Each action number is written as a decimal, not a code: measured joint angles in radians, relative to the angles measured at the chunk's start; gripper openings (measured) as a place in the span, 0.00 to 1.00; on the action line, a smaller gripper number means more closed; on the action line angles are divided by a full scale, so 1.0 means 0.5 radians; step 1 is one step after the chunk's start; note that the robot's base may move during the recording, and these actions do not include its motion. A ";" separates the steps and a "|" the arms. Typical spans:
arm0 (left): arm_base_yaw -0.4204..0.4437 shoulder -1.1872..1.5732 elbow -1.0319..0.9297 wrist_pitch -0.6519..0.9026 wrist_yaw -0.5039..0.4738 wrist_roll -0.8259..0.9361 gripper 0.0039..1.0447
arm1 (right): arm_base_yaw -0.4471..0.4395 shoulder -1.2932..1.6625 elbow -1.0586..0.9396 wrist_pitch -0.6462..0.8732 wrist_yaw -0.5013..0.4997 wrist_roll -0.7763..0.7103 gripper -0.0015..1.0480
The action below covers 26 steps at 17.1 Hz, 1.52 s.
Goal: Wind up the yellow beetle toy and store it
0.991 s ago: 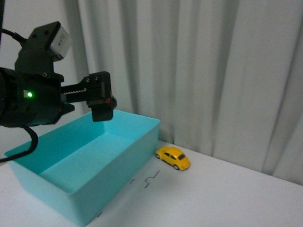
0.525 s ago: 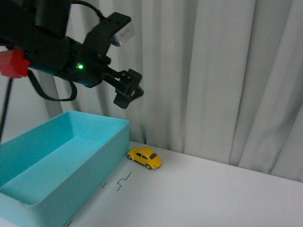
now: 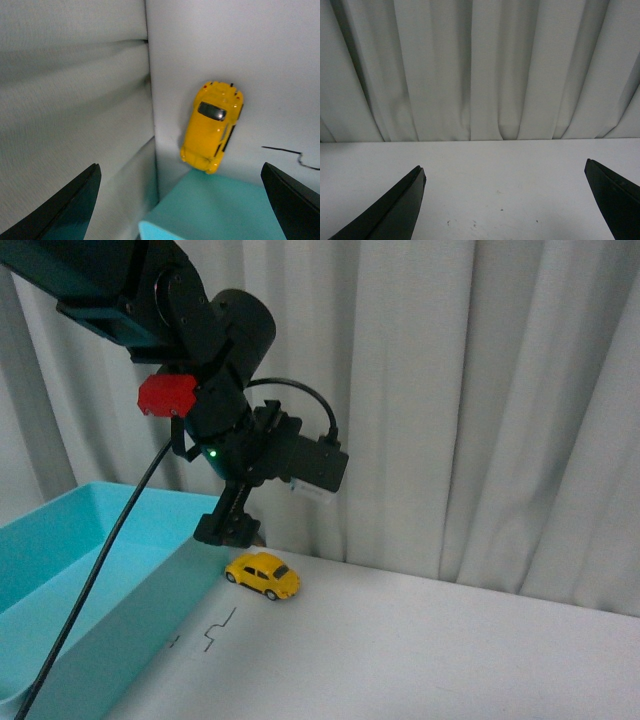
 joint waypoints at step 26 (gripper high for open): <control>0.077 0.662 0.391 -0.027 -0.277 -0.203 0.94 | 0.000 0.000 0.000 0.000 0.000 0.000 0.94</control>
